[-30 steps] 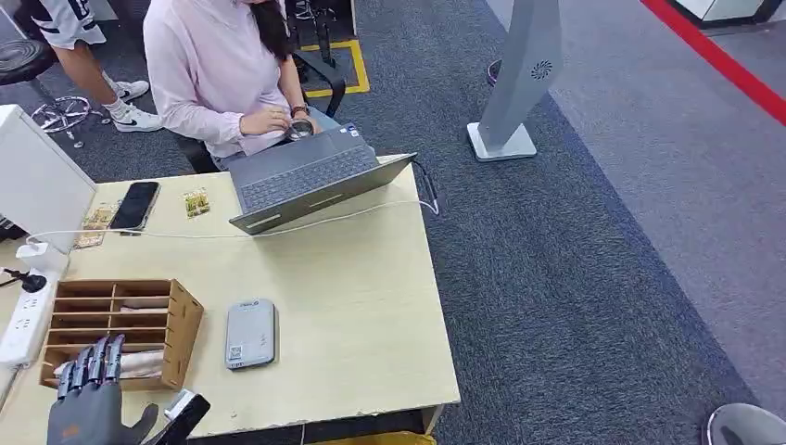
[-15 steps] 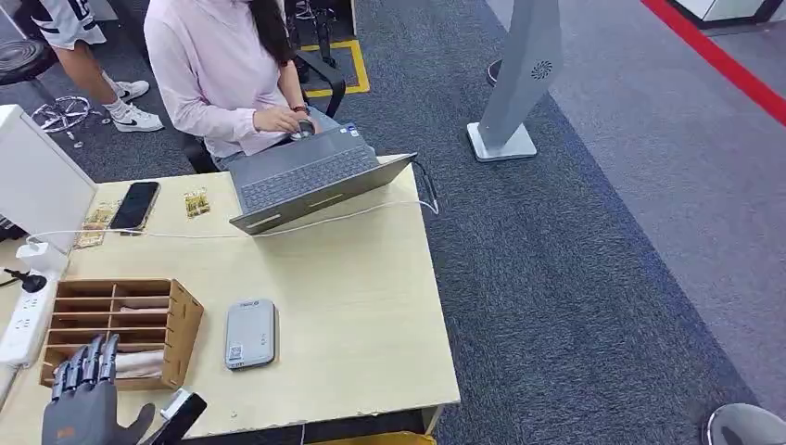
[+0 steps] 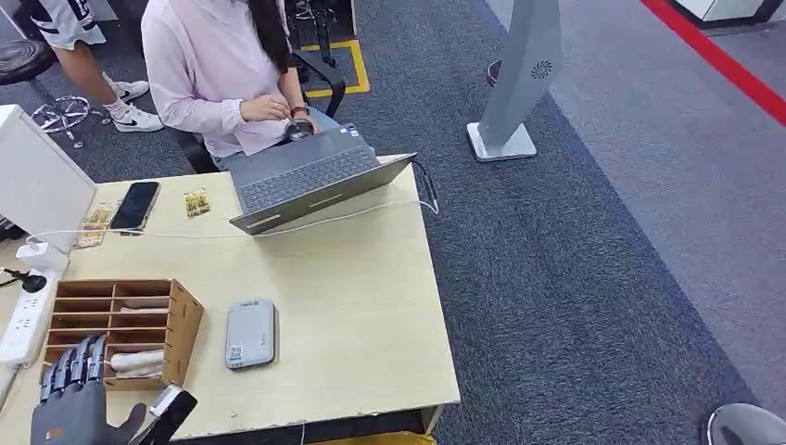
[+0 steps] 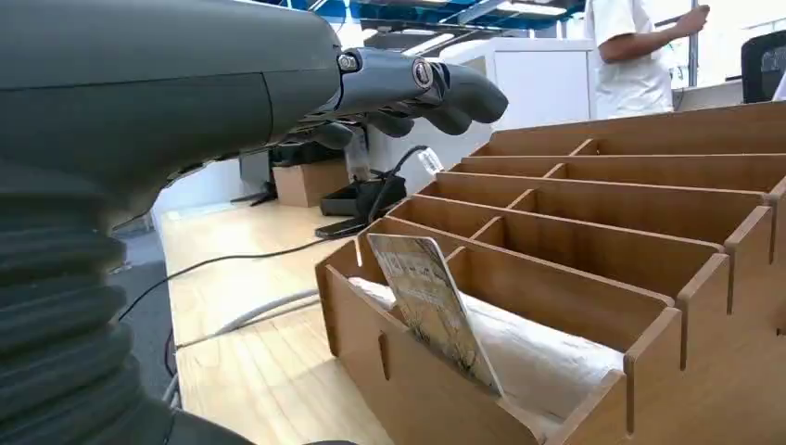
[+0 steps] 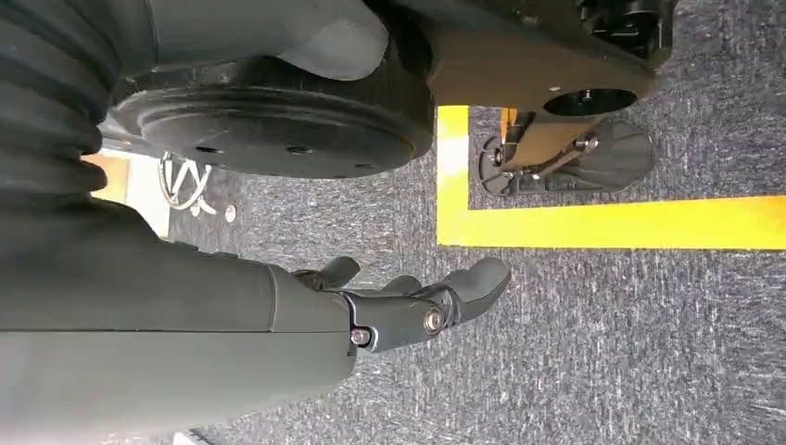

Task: Pass the card to the sensor for recognition and then transmit it.

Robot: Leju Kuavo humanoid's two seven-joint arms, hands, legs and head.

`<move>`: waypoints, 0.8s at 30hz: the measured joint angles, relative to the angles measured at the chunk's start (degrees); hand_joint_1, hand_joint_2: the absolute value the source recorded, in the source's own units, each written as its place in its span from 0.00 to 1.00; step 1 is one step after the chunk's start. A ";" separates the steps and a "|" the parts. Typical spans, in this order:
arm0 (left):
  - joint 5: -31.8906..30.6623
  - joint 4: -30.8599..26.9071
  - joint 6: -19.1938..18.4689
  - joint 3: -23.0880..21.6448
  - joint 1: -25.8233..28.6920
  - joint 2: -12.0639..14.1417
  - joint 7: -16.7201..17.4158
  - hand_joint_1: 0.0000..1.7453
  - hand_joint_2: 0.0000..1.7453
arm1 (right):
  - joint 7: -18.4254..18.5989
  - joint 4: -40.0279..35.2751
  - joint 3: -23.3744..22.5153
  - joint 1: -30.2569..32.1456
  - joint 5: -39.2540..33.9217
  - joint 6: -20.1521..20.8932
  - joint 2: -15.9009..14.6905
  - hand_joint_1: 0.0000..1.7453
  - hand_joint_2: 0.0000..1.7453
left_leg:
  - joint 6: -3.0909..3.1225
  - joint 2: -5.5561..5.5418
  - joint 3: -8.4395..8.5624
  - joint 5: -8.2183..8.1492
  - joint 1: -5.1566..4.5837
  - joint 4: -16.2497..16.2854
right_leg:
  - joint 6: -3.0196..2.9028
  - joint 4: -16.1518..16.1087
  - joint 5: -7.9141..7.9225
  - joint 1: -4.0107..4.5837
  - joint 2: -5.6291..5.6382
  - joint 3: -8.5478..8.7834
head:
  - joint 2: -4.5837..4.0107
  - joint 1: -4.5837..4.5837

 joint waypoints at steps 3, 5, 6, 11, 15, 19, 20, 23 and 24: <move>0.00 0.00 -0.07 0.09 -0.09 0.02 0.00 0.00 1.00 | 0.13 0.00 -0.02 0.00 0.02 0.09 0.00 0.00 1.00 | 0.00 0.00 0.00 0.00 0.00 0.00 | 0.00 0.00 0.00 0.00 0.00 0.00 | 0.00 0.00; -0.02 0.00 -0.09 0.13 -0.18 0.02 0.00 0.00 1.00 | 0.24 0.00 0.00 -0.01 0.07 0.09 0.00 0.00 1.00 | 0.00 0.00 0.00 0.00 0.00 0.00 | 0.00 0.00 0.00 0.00 0.00 0.00 | 0.00 0.00; -0.02 0.00 -0.09 0.17 -0.21 0.02 0.00 0.00 1.00 | 0.24 0.00 -0.02 -0.01 0.07 0.11 0.00 0.00 1.00 | 0.00 0.00 0.00 0.00 0.00 0.00 | 0.00 0.00 0.00 0.00 0.00 0.00 | 0.00 0.00; -0.07 0.28 -0.59 0.79 -1.14 0.02 0.00 0.00 1.00 | 0.35 -0.02 -0.02 -0.03 0.48 0.17 0.00 0.00 1.00 | 0.00 -0.01 0.00 0.00 0.00 0.00 | 0.00 0.00 0.00 0.00 -0.01 0.00 | 0.00 0.00; -0.11 1.55 -0.79 0.92 -2.60 0.02 0.00 0.00 1.00 | 0.44 -0.02 -0.02 -0.03 0.70 0.63 0.00 0.00 1.00 | 0.00 -0.01 0.01 0.00 0.00 0.00 | 0.00 0.00 0.00 0.00 -0.01 0.01 | 0.00 -0.02; -0.17 2.60 -0.79 0.92 -3.39 0.02 -0.13 0.00 1.00 | 0.46 -0.02 0.00 -0.04 0.79 0.74 0.00 0.00 1.00 | 0.00 -0.01 0.00 0.00 0.00 0.00 | 0.00 0.00 0.00 0.00 -0.01 0.00 | 0.00 0.00; -0.17 2.80 -0.76 0.92 -3.47 0.02 -0.13 0.00 1.00 | 0.46 -0.02 0.00 -0.04 0.81 0.74 0.00 0.00 1.00 | 0.00 -0.01 0.00 0.00 0.00 0.00 | 0.00 0.00 0.00 0.00 -0.01 0.00 | 0.00 -0.02; -0.17 3.32 -0.74 0.92 -3.71 0.04 -0.15 0.00 1.00 | 0.48 -0.02 0.00 -0.04 0.85 0.76 0.00 0.00 1.00 | 0.00 -0.01 -0.01 0.00 0.00 0.00 | 0.00 0.00 0.00 0.00 -0.01 0.00 | 0.00 0.00; -0.17 3.43 -0.74 0.94 -3.77 0.04 -0.15 0.00 1.00 | 0.48 -0.02 0.00 -0.04 0.89 0.74 0.00 0.00 1.00 | 0.00 -0.01 -0.01 0.00 0.00 0.00 | 0.00 0.00 0.00 0.00 -0.01 0.00 | 0.00 -0.02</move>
